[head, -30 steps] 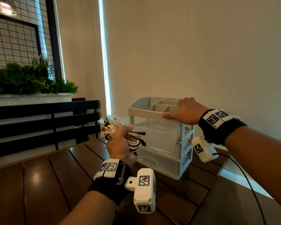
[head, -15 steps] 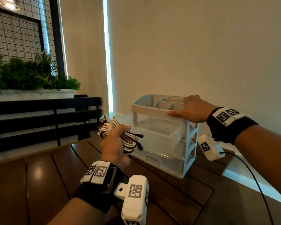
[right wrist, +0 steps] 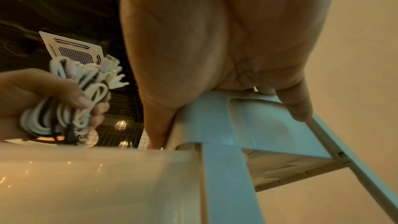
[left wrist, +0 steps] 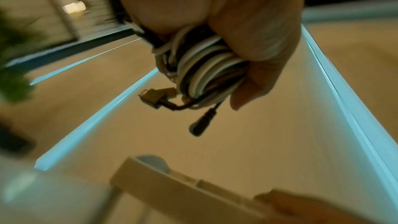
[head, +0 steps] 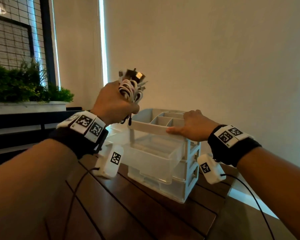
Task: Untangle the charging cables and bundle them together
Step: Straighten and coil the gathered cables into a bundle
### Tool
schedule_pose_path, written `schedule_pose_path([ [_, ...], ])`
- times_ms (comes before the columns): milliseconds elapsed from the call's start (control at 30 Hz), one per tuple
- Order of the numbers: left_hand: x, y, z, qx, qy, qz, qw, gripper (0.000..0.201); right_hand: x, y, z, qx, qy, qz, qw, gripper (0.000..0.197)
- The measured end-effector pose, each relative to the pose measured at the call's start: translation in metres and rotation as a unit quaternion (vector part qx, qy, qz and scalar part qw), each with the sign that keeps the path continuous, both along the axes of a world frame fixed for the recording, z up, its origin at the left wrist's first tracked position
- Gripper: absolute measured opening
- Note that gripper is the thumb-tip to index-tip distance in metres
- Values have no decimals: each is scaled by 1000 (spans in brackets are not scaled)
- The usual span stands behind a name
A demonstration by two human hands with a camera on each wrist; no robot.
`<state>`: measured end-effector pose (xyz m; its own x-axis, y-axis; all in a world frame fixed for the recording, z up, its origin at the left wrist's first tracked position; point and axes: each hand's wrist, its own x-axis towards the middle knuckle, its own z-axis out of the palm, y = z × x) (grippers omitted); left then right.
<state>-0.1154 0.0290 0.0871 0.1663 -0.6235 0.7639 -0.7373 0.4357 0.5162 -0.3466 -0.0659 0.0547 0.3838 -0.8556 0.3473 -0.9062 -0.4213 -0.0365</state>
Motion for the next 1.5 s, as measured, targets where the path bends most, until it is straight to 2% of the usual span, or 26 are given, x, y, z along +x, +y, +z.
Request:
schedule_pose_path([
  [33,-2,-6,5,22,-77,11,997,29,0,-1,0,-1,1,0,1000,98],
  [100,-9,-17,6,86,-220,16,971,37,-1,2,0,-12,10,1,1000,77],
  [133,-13,-23,4,120,-304,27,945,39,-1,1,0,-20,11,5,1000,66],
  [200,-18,-34,-5,181,-419,31,889,40,0,-2,-1,-34,12,19,999,65],
  [233,-19,-39,-9,212,-439,21,873,41,0,-5,-2,-34,14,22,999,74],
  [300,-15,-50,-16,253,-430,-6,867,45,-1,-13,-3,-27,11,27,999,96],
  [433,-10,-55,-15,287,-406,-60,865,45,-4,-9,1,-6,-5,21,1000,110],
  [533,-8,-53,-15,305,-427,-75,848,43,-6,-5,3,9,0,16,1000,105],
  [633,-8,-53,-27,301,-496,-82,810,30,-6,-3,6,23,21,1,1000,91],
  [700,-11,-52,-35,296,-541,-84,783,25,-5,-1,9,35,32,-8,999,89],
  [833,-18,-54,-40,277,-593,-76,752,28,8,15,24,58,64,-16,996,87],
  [900,-24,-54,-42,272,-614,-60,739,30,21,22,28,59,70,8,996,80],
  [967,-24,-54,-40,290,-604,-55,741,22,35,26,25,58,105,35,992,82],
  [1000,-23,-53,-38,298,-585,-61,752,23,41,25,21,53,136,34,989,86],
  [1100,-12,-53,-31,319,-494,-130,798,64,46,17,11,43,204,6,978,92],
  [1133,-8,-54,-29,333,-476,-132,803,74,46,17,10,47,207,0,977,92],
  [1200,-1,-55,-27,357,-436,-123,817,83,48,17,10,58,204,-1,977,95],
  [1367,18,-50,-28,332,-292,-171,881,80,51,14,11,75,189,-1,979,97],
  [1500,19,-39,-28,264,-276,-157,911,62,52,13,10,68,194,-8,979,103],
])
